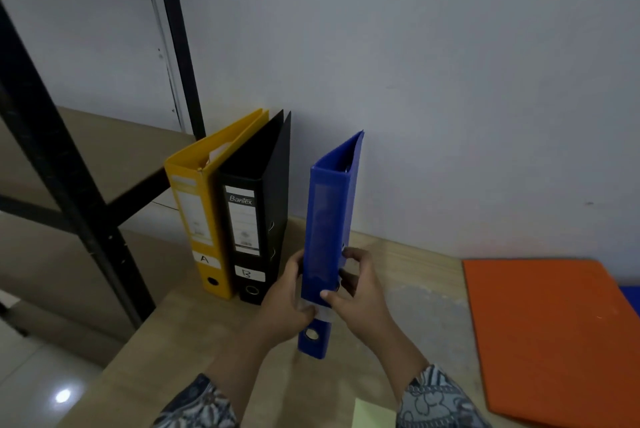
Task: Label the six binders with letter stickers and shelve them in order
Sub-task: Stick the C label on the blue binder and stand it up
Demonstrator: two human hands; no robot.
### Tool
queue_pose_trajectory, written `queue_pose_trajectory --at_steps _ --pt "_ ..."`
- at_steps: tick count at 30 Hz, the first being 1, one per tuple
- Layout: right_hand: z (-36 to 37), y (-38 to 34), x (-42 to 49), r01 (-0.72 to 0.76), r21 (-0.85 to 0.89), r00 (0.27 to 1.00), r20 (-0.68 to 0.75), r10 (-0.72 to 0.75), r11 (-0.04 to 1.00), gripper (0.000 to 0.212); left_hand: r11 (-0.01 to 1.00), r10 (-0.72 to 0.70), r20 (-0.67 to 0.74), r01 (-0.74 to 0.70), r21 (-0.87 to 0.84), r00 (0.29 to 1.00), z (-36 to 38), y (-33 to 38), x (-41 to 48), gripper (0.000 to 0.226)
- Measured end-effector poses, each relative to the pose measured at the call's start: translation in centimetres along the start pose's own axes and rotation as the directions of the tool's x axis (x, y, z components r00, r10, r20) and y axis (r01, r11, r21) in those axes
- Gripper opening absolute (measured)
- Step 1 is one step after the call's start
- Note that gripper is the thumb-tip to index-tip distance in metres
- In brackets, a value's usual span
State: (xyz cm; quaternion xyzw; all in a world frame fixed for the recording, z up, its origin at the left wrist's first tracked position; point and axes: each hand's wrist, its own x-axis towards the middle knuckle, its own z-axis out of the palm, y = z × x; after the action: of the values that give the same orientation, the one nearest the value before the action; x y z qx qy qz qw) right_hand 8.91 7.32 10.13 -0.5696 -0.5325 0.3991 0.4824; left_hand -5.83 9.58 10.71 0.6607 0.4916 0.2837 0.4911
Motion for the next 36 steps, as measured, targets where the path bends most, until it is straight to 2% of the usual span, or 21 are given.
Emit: queue_pose_trajectory --at_steps 4,6,12,15,22,26,32,36 --pt "1.8 2.3 1.1 -0.052 -0.104 0.998 0.028 0.055 0.993 0.105 0.998 -0.043 -0.026 0.042 -0.036 0.999 -0.4 -1.8 0.8 0.075" --pt "2.4 3.3 1.6 -0.090 -0.146 0.995 0.038 0.097 0.985 0.112 0.995 -0.058 -0.038 0.054 -0.086 0.998 -0.4 -2.5 1.2 0.070" --pt "3.2 4.2 4.2 -0.052 -0.184 0.996 0.064 0.065 0.981 0.109 0.965 -0.097 -0.038 0.084 -0.249 0.995 -1.1 -3.5 3.6 0.050" --pt "3.4 4.2 5.7 -0.005 -0.231 0.996 0.082 0.025 0.973 0.105 0.960 -0.086 -0.051 0.069 -0.271 0.995 -1.7 -3.6 4.3 0.043" --pt "3.8 4.4 7.1 0.094 -0.307 0.994 0.085 -0.071 0.947 0.092 0.987 -0.043 -0.093 0.028 -0.159 0.995 -2.2 -3.9 5.5 0.045" --pt "4.0 4.9 7.1 0.135 -0.341 0.990 0.074 -0.117 0.930 0.088 0.996 0.001 -0.163 -0.016 -0.092 0.987 -1.5 -4.6 5.7 0.049" --pt "4.3 5.0 7.1 0.122 -0.344 0.992 0.055 -0.110 0.931 0.086 0.996 0.022 -0.226 -0.042 -0.082 0.974 -0.6 -4.7 5.7 0.039" --pt "4.4 5.1 6.8 0.092 -0.318 0.996 0.013 -0.093 0.944 0.084 0.998 0.015 -0.178 -0.024 -0.050 0.984 -0.8 -4.7 6.1 0.042"
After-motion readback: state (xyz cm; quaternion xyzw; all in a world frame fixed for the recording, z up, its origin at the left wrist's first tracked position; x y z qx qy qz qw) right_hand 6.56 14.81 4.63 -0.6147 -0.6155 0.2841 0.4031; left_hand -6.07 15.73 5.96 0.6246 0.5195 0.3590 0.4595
